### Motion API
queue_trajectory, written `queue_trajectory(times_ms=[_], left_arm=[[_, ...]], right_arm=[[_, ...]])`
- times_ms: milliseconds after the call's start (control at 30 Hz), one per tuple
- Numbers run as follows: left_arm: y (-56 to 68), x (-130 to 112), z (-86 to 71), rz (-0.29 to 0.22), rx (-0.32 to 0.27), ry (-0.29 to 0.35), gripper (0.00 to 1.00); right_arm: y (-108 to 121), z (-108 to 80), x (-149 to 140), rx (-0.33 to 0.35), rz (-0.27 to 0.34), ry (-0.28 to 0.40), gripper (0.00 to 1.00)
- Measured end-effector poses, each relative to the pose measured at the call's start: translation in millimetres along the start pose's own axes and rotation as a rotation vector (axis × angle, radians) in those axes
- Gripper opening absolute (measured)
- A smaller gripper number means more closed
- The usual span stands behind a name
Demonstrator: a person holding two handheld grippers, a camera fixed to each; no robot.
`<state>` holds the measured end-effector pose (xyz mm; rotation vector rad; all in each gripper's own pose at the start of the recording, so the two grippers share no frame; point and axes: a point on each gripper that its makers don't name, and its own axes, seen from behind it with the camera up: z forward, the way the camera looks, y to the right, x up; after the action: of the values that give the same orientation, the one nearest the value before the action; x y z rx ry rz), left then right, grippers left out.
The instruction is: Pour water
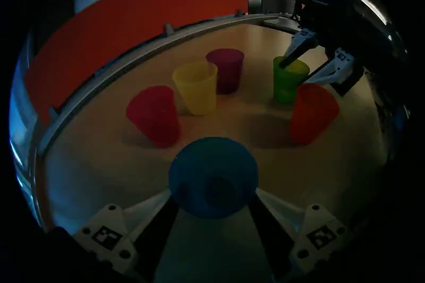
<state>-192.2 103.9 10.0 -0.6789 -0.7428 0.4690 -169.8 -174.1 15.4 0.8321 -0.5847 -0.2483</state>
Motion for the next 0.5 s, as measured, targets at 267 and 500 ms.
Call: queue_trajectory(times_ms=[267,500], left_arm=[[2.3,-7.3,1.0,0.011,0.002,-0.024,0.84],[4.6,-8.6,-1.3,0.01,-0.002,-0.025,0.83]], right_arm=[[-0.1,-1.5,-1.6,-0.004,0.001,0.006,0.91],[0.9,-1.2,-1.3,-0.015,-0.002,0.006,0.97]])
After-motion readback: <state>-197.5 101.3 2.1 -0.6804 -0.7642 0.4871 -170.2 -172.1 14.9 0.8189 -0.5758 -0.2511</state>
